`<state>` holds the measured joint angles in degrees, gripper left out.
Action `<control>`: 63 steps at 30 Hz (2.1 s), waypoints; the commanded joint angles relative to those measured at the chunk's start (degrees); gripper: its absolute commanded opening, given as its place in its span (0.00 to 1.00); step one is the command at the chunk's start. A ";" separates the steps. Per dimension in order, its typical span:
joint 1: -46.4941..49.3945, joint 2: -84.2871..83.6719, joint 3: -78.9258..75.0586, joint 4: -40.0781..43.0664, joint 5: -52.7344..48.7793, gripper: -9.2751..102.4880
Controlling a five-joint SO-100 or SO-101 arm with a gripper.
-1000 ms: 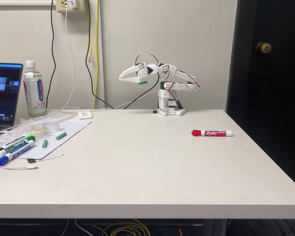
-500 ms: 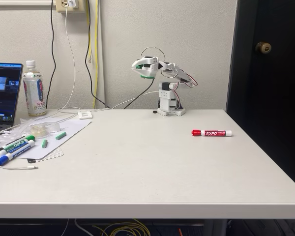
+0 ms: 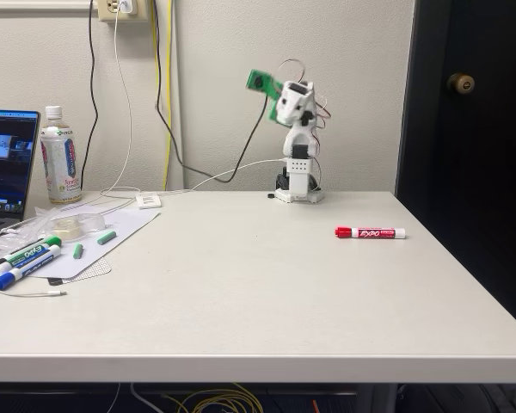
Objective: Pick up the red marker.
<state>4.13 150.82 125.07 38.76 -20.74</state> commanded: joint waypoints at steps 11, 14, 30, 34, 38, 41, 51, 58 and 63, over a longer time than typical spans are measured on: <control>-5.98 -20.83 -25.40 13.27 -3.69 0.08; -7.91 -25.40 -32.08 17.40 -6.24 0.08; -15.91 -48.60 -63.28 43.59 -10.81 0.09; -17.75 -49.75 -63.37 46.41 -9.05 0.09; -18.63 -51.68 -63.02 50.01 -6.59 0.08; -19.51 -53.53 -62.58 52.21 -4.57 0.08; -21.18 -62.58 -62.31 58.10 5.80 0.08; -23.03 -66.53 -62.31 58.18 11.69 0.08; -24.96 -68.91 -62.23 57.74 16.08 0.08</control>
<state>-19.95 81.83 64.60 96.77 -6.33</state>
